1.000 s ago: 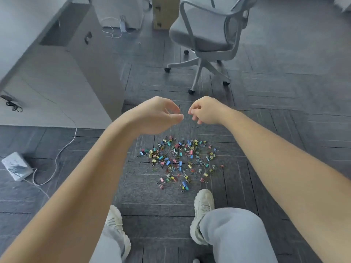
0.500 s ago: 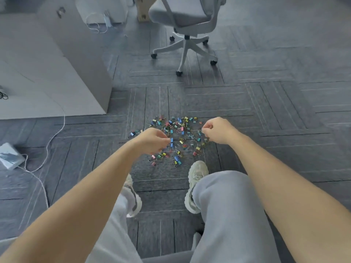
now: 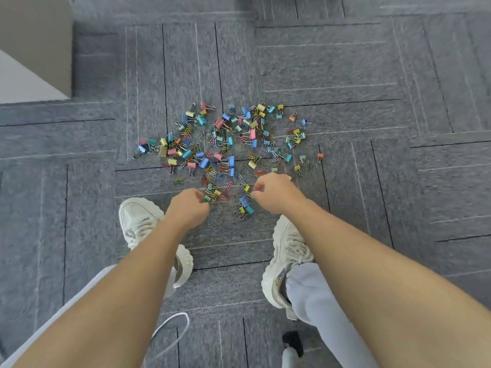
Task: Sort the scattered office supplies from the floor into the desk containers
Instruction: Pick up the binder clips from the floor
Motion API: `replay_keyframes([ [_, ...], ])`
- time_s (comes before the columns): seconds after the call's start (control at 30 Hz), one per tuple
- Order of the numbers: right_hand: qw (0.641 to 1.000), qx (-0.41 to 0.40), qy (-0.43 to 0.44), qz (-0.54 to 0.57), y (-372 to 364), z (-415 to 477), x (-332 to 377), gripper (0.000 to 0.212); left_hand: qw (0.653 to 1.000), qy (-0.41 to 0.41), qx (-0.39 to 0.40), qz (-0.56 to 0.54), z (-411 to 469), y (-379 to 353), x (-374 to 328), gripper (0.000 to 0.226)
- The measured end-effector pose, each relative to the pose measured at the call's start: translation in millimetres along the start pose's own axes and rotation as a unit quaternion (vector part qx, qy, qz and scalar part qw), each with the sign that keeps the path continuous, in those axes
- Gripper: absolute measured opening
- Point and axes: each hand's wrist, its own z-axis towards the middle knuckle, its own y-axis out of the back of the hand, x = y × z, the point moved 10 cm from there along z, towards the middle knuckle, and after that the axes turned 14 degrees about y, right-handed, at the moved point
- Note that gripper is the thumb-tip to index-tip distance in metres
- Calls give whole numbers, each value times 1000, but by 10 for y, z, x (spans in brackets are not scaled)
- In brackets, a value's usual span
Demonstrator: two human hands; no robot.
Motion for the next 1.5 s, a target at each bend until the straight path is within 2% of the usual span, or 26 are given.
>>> replay_keyframes([
  [0.17, 996, 40, -68, -48, -656, 644, -404, 24, 1000, 4, -25, 15, 788, -240, 238, 32],
  [0.27, 995, 28, -71, -65, -910, 828, -551, 24, 998, -3, -58, 19, 1051, -317, 355, 30],
  [0.43, 992, 0, -55, -112, -1158, 948, -639, 37, 995, -15, -93, 19, 1238, -411, 387, 37],
  [0.63, 989, -71, -12, -132, -1086, 1031, -655, 12, 994, 1, -103, 36, 1447, -505, 296, 24],
  [0.83, 990, -132, -29, 36, -856, 964, -766, 26, 992, 18, -128, 13, 1511, -500, 400, 16],
  [0.93, 985, -116, -59, 113, -772, 909, -837, 29, 990, -10, -141, 24, 1462, -487, 367, 13],
  [1.03, 946, -76, -120, 290, -753, 822, -817, 20, 988, -25, -150, -36, 1356, -373, 303, 9],
  [1.1, 931, -44, -141, 333, -702, 793, -762, 19, 984, -19, -137, -112, 1283, -266, 273, 10],
  [1.23, 969, 2, -129, 211, -462, 824, -630, 8, 976, -22, -107, -189, 1196, -40, 251, 10],
  [1.27, 976, 4, -126, 177, -400, 883, -624, 5, 973, -24, -76, -216, 1210, -39, 278, 9],
  [1.33, 983, 39, -135, 119, -365, 980, -593, 17, 965, -16, 15, -262, 1222, -163, 380, 28],
  [1.4, 989, 91, -101, 52, -391, 1075, -457, 28, 977, -21, 33, -208, 1226, -254, 514, 37],
  [1.5, 995, 96, -19, 4, -490, 1107, -215, 32, 993, -10, -8, -117, 1221, -337, 738, 23],
])
